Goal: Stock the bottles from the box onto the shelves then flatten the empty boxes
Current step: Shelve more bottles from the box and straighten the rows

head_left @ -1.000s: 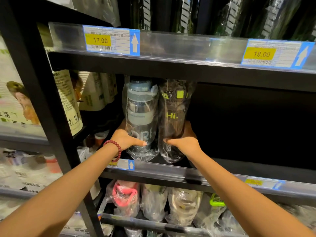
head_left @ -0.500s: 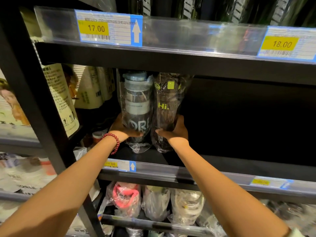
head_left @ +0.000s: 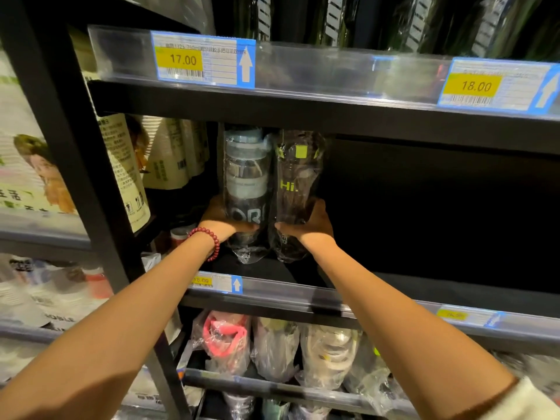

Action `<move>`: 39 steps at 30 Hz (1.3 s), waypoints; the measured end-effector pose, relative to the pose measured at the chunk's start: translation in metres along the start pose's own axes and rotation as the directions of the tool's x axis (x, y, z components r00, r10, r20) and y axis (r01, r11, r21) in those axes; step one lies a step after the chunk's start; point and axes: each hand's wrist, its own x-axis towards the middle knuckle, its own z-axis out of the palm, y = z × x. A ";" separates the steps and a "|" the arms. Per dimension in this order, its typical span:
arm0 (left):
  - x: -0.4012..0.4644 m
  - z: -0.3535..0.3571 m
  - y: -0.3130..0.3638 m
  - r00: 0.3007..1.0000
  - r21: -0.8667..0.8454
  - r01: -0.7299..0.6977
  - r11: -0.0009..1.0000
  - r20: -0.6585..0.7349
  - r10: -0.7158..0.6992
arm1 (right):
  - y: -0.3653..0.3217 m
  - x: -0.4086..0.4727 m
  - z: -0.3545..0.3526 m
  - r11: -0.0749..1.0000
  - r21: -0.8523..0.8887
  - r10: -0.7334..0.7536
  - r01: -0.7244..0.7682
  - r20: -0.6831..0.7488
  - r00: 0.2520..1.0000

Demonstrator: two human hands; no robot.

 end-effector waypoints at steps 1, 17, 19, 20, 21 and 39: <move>-0.004 -0.001 0.000 1.000 -0.007 0.005 1.000 -0.020 -0.005 | 0.000 -0.002 -0.004 1.000 0.012 0.003 -0.003 -0.002 1.000; -0.241 0.001 -0.025 0.935 -0.251 0.074 0.965 -0.319 -0.154 | 0.030 -0.168 -0.041 0.912 0.391 -0.275 0.127 0.350 0.896; -0.287 0.008 -0.053 0.907 -0.239 0.165 0.957 -0.344 -0.243 | 0.052 -0.201 -0.022 0.930 0.353 -0.273 0.101 0.481 0.833; -0.312 0.011 -0.068 0.889 -0.245 0.216 0.945 -0.351 -0.294 | 0.065 -0.219 -0.011 0.943 0.323 -0.250 0.076 0.542 0.802; -0.336 0.013 -0.084 0.868 -0.258 0.263 0.930 -0.357 -0.345 | 0.079 -0.236 0.001 0.957 0.286 -0.221 0.050 0.606 0.764; -0.645 -0.006 -0.351 0.063 -0.664 0.720 0.201 -0.225 -0.972 | 0.234 -0.483 0.220 0.937 -0.329 0.312 0.116 0.939 0.144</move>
